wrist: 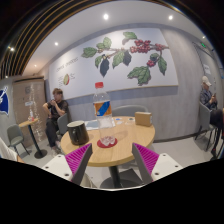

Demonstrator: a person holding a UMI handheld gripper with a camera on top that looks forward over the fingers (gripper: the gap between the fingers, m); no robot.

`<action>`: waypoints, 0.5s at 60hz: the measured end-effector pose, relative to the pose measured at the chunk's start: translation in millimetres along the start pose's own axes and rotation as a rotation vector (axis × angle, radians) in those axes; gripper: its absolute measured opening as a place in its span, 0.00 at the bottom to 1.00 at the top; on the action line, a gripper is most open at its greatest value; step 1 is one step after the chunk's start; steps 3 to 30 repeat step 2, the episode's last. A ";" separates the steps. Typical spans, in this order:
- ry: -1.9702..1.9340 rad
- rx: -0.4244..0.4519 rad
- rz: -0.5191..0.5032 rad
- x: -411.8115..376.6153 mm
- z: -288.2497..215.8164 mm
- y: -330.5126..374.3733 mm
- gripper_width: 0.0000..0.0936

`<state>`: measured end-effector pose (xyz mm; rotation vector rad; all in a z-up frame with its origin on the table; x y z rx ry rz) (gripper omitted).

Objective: Pour water

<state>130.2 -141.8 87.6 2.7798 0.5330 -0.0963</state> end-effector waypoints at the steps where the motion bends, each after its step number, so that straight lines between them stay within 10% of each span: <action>1: -0.006 0.007 -0.004 2.3 -0.4 0.7 0.91; 30: -0.012 0.010 -0.007 4.3 -0.7 0.8 0.91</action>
Point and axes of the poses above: the point between the fingertips, and its own axes, seen from behind it with the camera up: x to the right, z down, y backward, against the way the camera looks, the point moved 5 cm from there along y, backward, against the way the camera looks, and after that the axes turned 5 degrees about -x, right-handed, at the moved point
